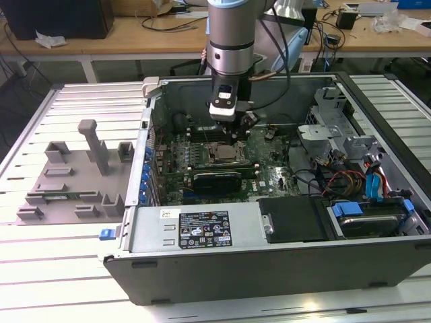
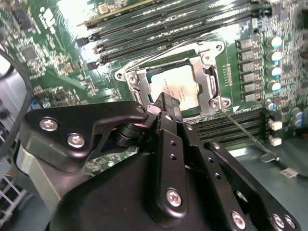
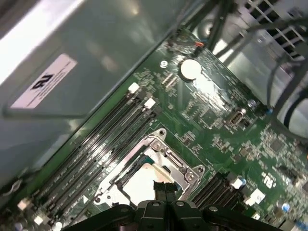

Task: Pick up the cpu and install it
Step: 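Close the cpu cover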

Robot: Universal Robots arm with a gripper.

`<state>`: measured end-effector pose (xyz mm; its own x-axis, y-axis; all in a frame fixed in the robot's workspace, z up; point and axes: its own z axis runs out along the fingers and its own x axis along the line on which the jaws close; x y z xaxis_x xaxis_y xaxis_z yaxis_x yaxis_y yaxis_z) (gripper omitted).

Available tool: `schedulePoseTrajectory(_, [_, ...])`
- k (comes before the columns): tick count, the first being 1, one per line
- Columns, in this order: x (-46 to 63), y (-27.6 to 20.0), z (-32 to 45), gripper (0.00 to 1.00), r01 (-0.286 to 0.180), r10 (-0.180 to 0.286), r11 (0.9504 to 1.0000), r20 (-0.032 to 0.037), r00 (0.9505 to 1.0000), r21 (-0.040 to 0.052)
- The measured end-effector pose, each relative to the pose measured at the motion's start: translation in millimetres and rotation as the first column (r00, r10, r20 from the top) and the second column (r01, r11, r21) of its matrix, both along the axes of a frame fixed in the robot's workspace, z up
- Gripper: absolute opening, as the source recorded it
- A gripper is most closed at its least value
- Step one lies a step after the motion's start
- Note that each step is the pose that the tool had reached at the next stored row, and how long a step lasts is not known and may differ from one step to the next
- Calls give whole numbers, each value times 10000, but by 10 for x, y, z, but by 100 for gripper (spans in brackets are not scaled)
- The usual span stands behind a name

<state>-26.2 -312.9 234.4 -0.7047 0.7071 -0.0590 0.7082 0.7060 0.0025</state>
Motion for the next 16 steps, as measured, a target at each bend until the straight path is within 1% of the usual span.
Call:
schedulePoseTrajectory(2, [0,0,0,11,-360,360,9994,0,9994,-6])
schedulePoseTrajectory(3, [0,0,0,11,-703,703,9975,-1,9975,-13])
schedulePoseTrajectory(4, [0,0,0,11,-990,990,9951,-1,9951,-19])
schedulePoseTrajectory(7, [0,0,-1,11,-1596,1596,9872,-3,9872,-29])
schedulePoseTrajectory(8, [0,0,-1,11,-1799,1799,9837,-3,9837,-33])
schedulePoseTrajectory(9, [0,0,-1,11,-2136,2136,9769,-4,9769,-39])
schedulePoseTrajectory(10, [0,0,-1,11,-2364,2364,9716,-5,9716,-43])
schedulePoseTrajectory(12, [0,0,-1,11,-2723,2723,9622,-7,9622,-50])
schedulePoseTrajectory(15, [0,0,-2,11,-3253,3253,9456,-13,9456,-70])
schedulePoseTrajectory(16, [0,0,-2,11,-3484,3484,9373,-18,9373,-85])
